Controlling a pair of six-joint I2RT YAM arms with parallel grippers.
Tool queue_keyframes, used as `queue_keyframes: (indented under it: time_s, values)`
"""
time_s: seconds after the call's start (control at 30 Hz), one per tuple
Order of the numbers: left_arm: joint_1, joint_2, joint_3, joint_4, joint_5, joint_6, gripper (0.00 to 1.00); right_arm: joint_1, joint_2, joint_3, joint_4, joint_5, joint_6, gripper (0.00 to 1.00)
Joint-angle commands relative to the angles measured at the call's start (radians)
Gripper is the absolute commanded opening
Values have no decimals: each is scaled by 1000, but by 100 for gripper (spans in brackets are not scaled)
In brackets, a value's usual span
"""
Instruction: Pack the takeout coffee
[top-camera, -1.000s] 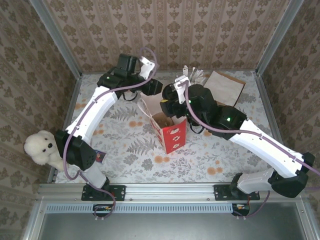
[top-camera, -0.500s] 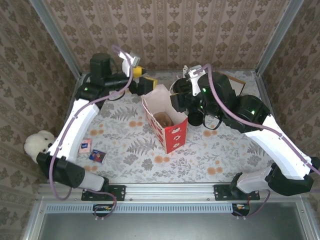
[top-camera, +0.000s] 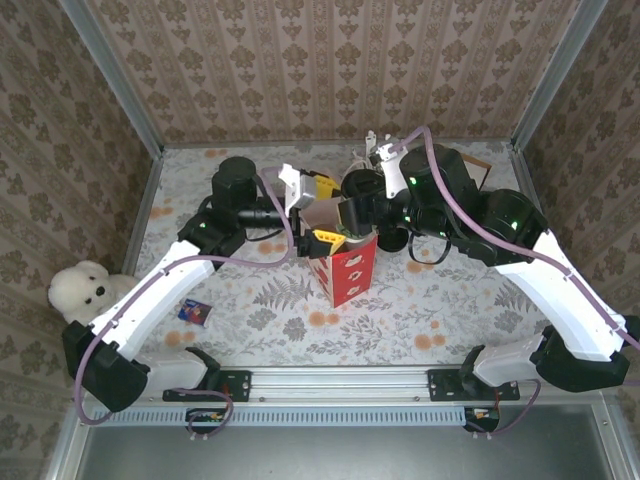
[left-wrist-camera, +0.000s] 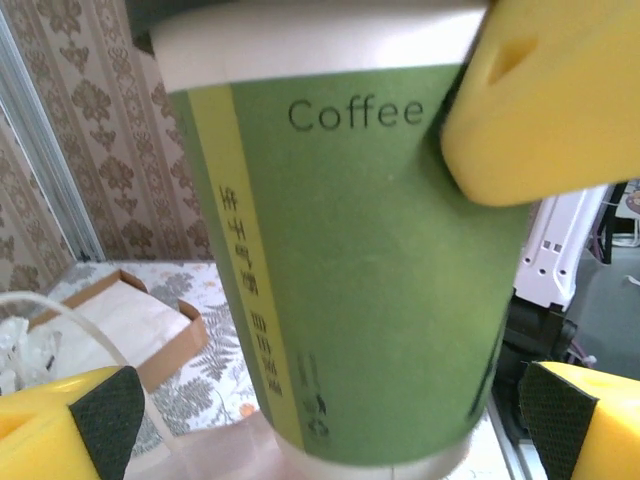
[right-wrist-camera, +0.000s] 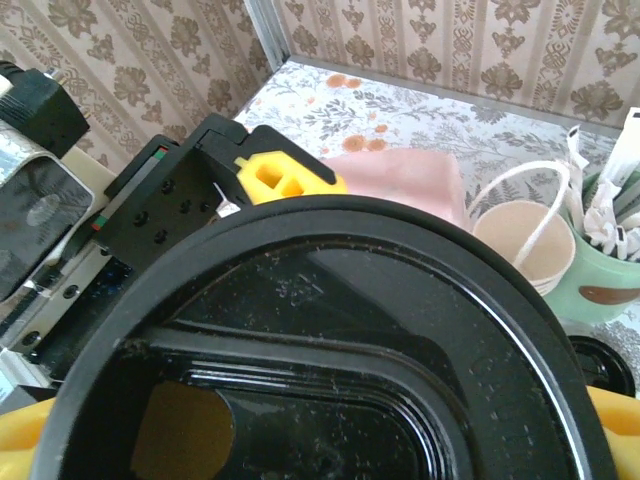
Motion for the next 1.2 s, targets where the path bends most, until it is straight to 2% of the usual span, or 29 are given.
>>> queue_keyframes:
  time_s: [0.0, 0.2, 0.37, 0.73, 1.0, 1.17]
  values:
    - [-17, -4, -34, 145, 8, -9, 100, -4, -22, -30, 82, -42, -6, 71]
    - [-28, 1, -67, 180, -13, -28, 100, -4, -27, -70, 177, -97, -17, 71]
    - [-25, 13, -50, 107, -10, 24, 99, -3, -23, -66, 184, -105, -27, 71]
    - [-8, 33, 12, -21, 45, 90, 73, -5, -25, -71, 136, -84, -28, 75]
    - [8, 39, 37, -62, 59, 114, 61, -4, -31, -88, 123, -82, -23, 79]
    - [22, 38, 67, -167, 47, 194, 60, -24, -32, -55, 45, -119, 9, 92]
